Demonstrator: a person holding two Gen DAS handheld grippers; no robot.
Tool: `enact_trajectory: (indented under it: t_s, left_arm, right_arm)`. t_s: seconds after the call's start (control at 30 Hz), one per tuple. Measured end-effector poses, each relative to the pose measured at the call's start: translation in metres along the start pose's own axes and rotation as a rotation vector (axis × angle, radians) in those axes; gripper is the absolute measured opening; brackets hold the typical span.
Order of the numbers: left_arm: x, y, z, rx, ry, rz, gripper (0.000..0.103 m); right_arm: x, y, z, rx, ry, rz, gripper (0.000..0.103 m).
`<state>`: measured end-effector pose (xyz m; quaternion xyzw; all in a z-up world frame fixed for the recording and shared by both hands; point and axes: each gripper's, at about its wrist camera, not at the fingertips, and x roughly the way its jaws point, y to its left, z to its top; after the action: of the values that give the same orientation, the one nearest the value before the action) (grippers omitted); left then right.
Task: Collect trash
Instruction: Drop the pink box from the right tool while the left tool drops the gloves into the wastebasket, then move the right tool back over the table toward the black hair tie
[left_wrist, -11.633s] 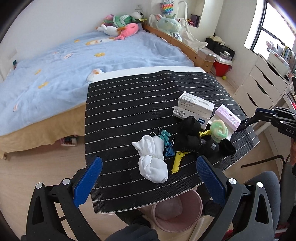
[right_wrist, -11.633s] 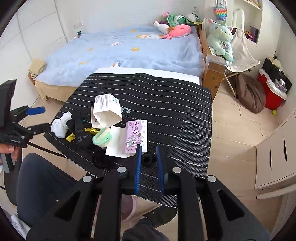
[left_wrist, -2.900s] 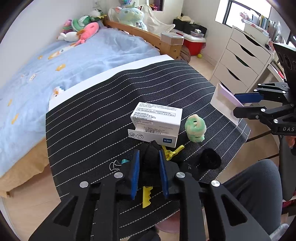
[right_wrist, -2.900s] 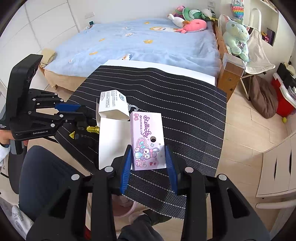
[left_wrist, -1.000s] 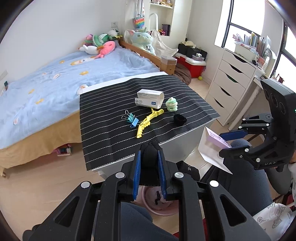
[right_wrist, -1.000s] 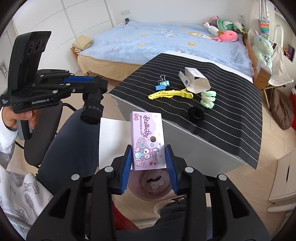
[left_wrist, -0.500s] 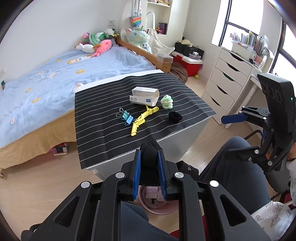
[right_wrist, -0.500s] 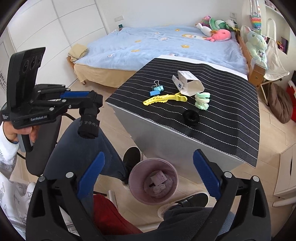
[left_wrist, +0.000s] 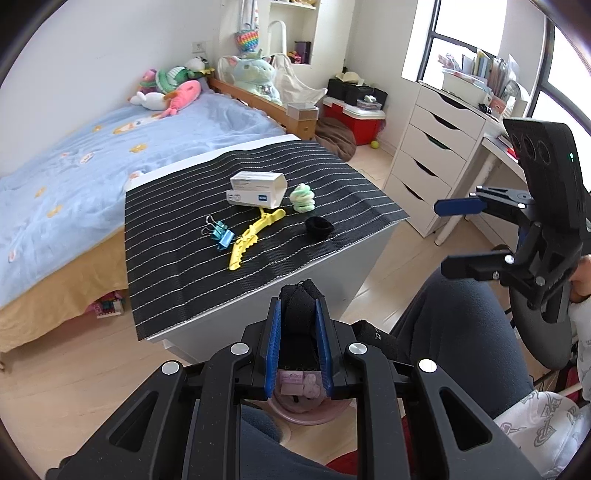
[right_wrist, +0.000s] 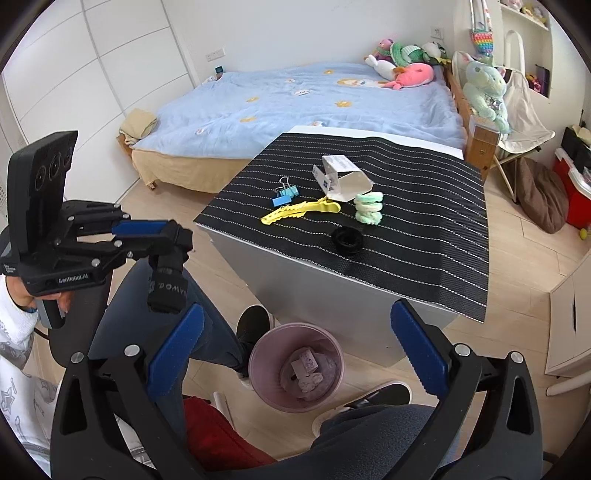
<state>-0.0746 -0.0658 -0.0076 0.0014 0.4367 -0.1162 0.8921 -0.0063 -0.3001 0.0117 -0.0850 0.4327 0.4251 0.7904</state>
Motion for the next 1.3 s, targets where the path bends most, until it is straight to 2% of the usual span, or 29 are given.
enact_trajectory:
  t_s: [0.37, 0.5, 0.57, 0.63, 0.7, 0.77, 0.8, 1.3]
  left_arm:
    - [0.003, -0.018, -0.001, 0.039, 0.015, -0.030, 0.019]
    - [0.006, -0.021, -0.001, 0.048, 0.024, -0.043, 0.028]
    - [0.009, -0.021, -0.002, 0.046, 0.028, -0.030, 0.047]
    - [0.009, -0.018, -0.002, 0.032, 0.020, -0.030, 0.076]
    - [0.009, -0.015, -0.003, 0.014, 0.011, -0.032, 0.089]
    - [0.009, -0.012, -0.003, 0.009, 0.007, -0.017, 0.091]
    - [0.009, -0.011, -0.003, 0.005, 0.006, -0.008, 0.095]
    - [0.009, 0.002, -0.004, -0.032, -0.018, 0.039, 0.095]
  right_arm:
    - [-0.011, -0.010, -0.002, 0.024, -0.025, -0.015, 0.099]
    - [-0.012, -0.010, -0.002, 0.027, -0.029, -0.014, 0.099]
    - [-0.012, -0.011, -0.002, 0.030, -0.030, -0.013, 0.099]
    - [-0.012, -0.011, -0.003, 0.031, -0.030, -0.013, 0.099]
    - [-0.011, -0.011, -0.003, 0.032, -0.030, -0.013, 0.099]
    - [-0.011, -0.011, -0.003, 0.032, -0.030, -0.013, 0.099]
    - [-0.011, -0.011, -0.003, 0.034, -0.030, -0.013, 0.100]
    - [-0.004, -0.008, -0.006, 0.038, -0.018, -0.011, 0.100]
